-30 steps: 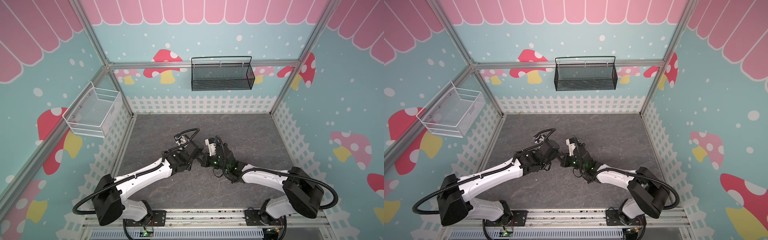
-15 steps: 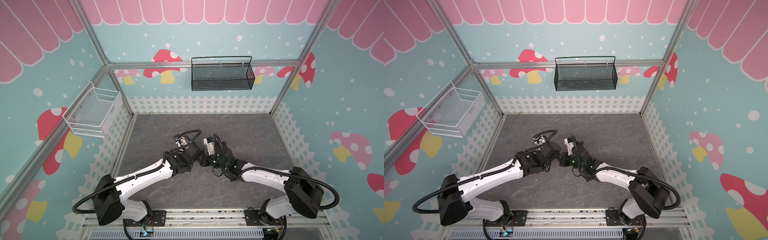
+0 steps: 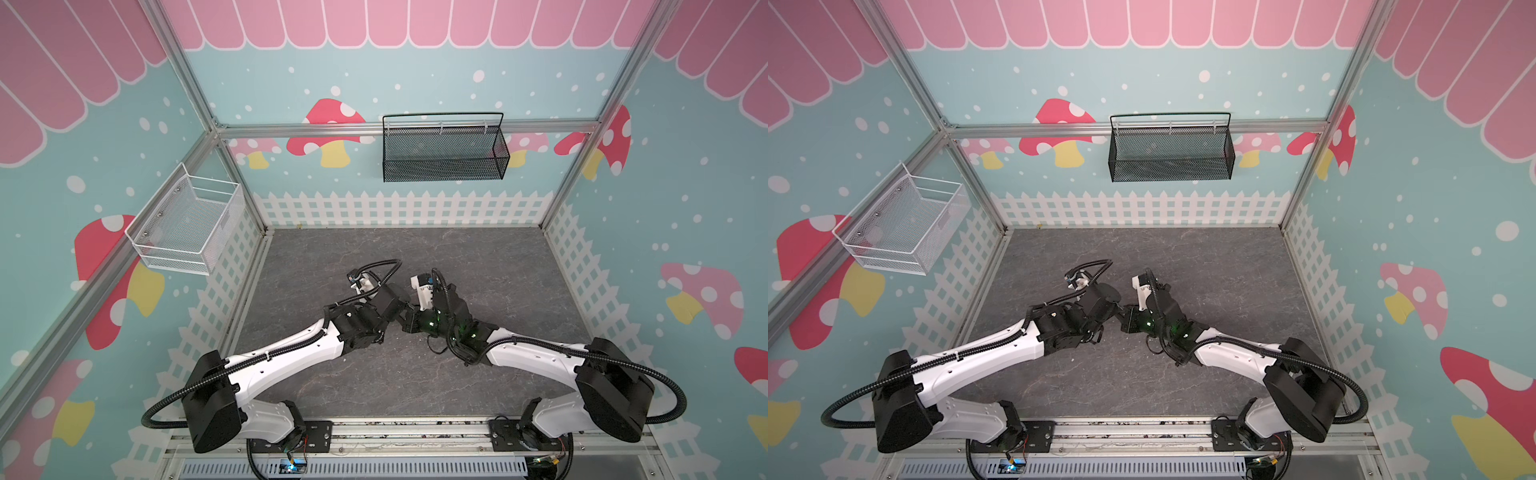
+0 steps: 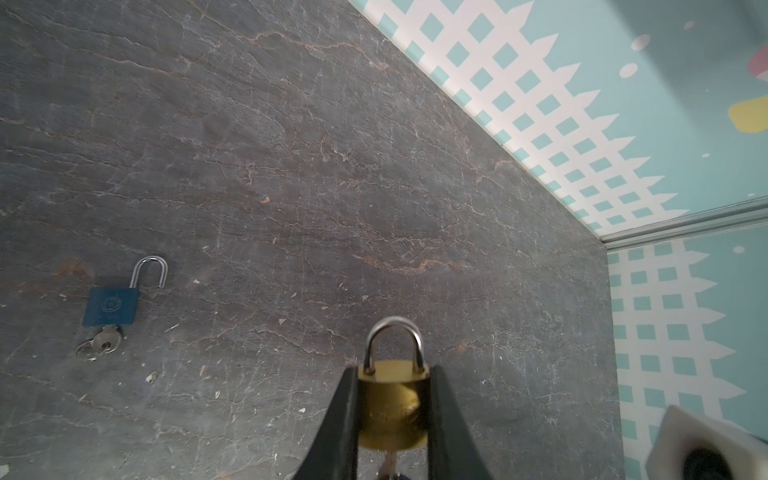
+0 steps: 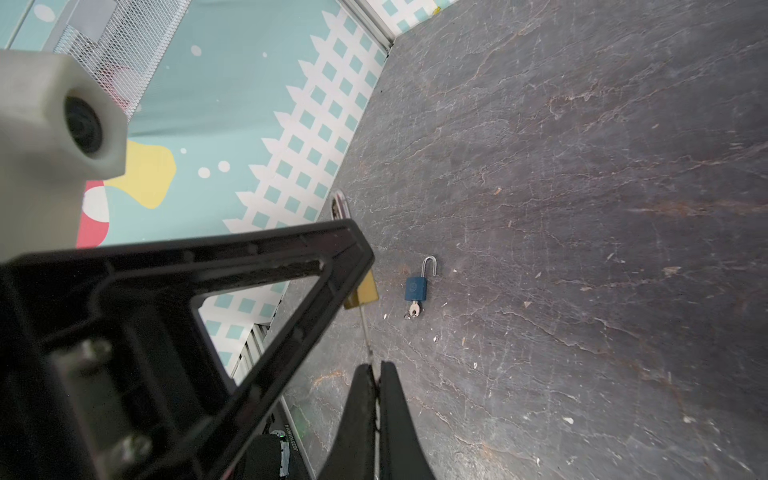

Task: Unlock with the key

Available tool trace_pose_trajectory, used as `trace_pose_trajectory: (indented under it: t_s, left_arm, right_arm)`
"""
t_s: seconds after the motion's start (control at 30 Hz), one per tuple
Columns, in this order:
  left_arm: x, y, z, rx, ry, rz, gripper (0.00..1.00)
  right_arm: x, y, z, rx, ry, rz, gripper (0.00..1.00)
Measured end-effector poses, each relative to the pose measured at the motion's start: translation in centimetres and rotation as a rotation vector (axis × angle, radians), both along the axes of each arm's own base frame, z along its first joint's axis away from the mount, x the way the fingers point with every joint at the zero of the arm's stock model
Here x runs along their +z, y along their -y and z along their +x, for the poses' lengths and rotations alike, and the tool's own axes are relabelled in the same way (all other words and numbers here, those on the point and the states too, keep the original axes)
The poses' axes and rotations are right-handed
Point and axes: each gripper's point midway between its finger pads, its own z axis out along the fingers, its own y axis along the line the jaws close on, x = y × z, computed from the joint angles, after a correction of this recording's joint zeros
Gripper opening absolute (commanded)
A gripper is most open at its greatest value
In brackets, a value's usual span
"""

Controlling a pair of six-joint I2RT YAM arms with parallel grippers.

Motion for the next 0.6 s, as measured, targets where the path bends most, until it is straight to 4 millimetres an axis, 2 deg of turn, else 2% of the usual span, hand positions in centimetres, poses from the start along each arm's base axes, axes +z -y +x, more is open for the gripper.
trace_pose_trajectory:
  t_s: [0.6]
  left_arm:
    - [-1.3,-1.2,-0.4,0.003,-0.059,0.028,0.0]
  right_arm:
    - [0.2,0.0,0.1,0.0,0.008,-0.018,0.0]
